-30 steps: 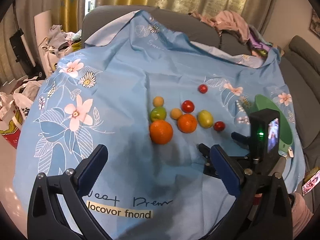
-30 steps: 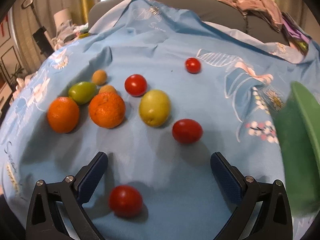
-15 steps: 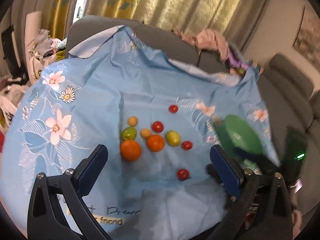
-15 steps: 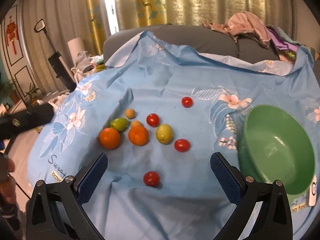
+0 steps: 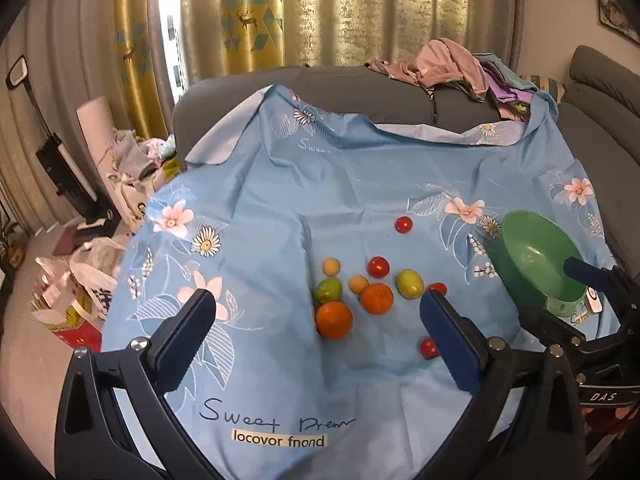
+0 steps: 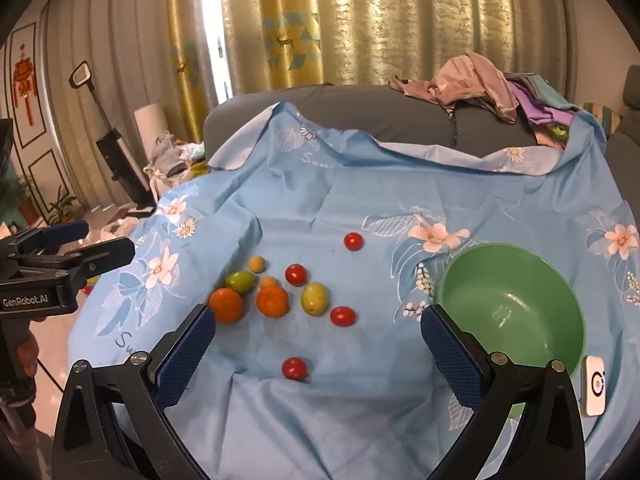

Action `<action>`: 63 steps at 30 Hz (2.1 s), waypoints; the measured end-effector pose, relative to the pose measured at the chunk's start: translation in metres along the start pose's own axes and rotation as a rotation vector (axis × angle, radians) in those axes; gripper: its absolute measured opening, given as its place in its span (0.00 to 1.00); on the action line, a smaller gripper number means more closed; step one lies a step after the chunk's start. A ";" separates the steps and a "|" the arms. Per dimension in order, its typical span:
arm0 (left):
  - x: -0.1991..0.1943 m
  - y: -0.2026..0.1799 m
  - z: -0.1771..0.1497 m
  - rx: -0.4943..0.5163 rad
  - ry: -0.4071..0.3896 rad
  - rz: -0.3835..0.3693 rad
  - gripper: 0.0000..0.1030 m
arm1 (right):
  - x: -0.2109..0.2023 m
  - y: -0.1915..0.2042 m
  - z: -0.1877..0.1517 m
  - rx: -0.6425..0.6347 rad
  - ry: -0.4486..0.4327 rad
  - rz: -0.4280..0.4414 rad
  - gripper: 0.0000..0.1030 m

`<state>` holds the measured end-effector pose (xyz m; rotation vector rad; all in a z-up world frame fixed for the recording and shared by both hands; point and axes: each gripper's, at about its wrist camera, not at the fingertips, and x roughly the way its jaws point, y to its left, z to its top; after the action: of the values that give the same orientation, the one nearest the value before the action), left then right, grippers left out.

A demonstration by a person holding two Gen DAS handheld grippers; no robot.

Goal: Organize fruits
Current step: 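Move both tools toward the fruit cluster, right tool aiming at the large orange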

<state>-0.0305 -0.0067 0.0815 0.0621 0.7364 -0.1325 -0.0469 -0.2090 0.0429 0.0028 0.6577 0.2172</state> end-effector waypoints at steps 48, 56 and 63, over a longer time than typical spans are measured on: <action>0.036 -0.011 -0.010 0.041 0.073 0.005 0.99 | 0.016 0.012 0.005 -0.047 0.036 -0.010 1.00; 0.056 -0.001 -0.034 0.078 0.124 -0.007 0.99 | 0.039 -0.001 -0.008 0.006 0.092 0.080 1.00; 0.086 0.001 -0.051 0.118 0.167 -0.054 0.97 | 0.074 -0.005 -0.024 0.050 0.157 0.203 0.93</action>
<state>-0.0010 -0.0092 -0.0136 0.1671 0.8966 -0.2246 -0.0031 -0.2005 -0.0216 0.1012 0.8200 0.3992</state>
